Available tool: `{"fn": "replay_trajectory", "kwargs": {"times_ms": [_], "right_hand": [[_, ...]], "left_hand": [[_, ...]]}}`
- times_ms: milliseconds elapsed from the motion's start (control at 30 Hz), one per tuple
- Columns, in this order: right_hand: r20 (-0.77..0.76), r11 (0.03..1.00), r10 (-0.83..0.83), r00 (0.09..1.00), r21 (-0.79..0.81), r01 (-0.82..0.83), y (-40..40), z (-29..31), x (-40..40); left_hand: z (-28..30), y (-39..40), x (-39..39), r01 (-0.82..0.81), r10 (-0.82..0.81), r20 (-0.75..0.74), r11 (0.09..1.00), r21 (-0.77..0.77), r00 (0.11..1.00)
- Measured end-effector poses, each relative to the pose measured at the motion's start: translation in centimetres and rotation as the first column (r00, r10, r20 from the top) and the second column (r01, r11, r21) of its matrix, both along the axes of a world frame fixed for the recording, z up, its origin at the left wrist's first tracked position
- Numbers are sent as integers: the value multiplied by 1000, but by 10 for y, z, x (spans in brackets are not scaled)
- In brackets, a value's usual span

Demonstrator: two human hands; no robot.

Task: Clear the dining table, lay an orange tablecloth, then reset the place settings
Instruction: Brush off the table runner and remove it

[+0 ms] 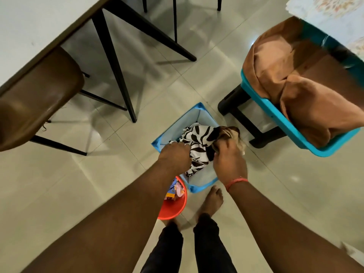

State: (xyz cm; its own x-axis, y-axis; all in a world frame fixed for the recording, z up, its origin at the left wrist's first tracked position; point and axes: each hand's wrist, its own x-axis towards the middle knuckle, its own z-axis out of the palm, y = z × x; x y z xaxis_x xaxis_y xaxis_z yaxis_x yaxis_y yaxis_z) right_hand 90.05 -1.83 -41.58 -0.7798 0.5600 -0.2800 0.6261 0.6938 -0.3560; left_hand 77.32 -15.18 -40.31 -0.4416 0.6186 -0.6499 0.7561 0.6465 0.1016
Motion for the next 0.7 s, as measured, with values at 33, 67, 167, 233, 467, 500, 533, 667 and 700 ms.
{"fn": "replay_trajectory", "kwargs": {"times_ms": [33, 67, 167, 233, 467, 500, 533, 667, 700], "right_hand": [[-69, 992, -118, 991, 40, 121, 6, 4, -4], [-112, 971, -228, 967, 41, 234, 14, 8, -7], [-36, 932, -362, 931, -45, 361, 39, 9, -20], [63, 954, -286, 956, -71, 290, 48, 8, -27], [44, 988, -148, 988, 42, 146, 42, 9, -25], [37, 990, -125, 991, 77, 122, 40, 9, -23], [38, 989, -103, 994, 108, 99, 35, 9, -22], [-82, 988, 14, 997, 156, -1, 2, 16, -25], [-91, 988, 110, 990, 118, -99, -9, 15, -26]], "left_hand": [[2, 0, 1, 0, 0, 3, 1000, 4, 1000], [4, 0, 2, -1, 1, 4, 1000, 7, 1000], [8, -3, 4, 3, -3, 2, 1000, 11, 1000], [10, -5, 5, 0, 0, 1, 1000, 5, 1000], [14, -5, 17, -8, 9, -10, 1000, 21, 1000], [15, -5, 18, -14, 14, -10, 1000, 28, 1000], [15, -5, 19, -20, 20, -11, 999, 35, 1000], [20, -4, 17, -46, 48, -41, 998, 45, 998], [20, -4, 16, -56, 57, -47, 998, 34, 997]]}}
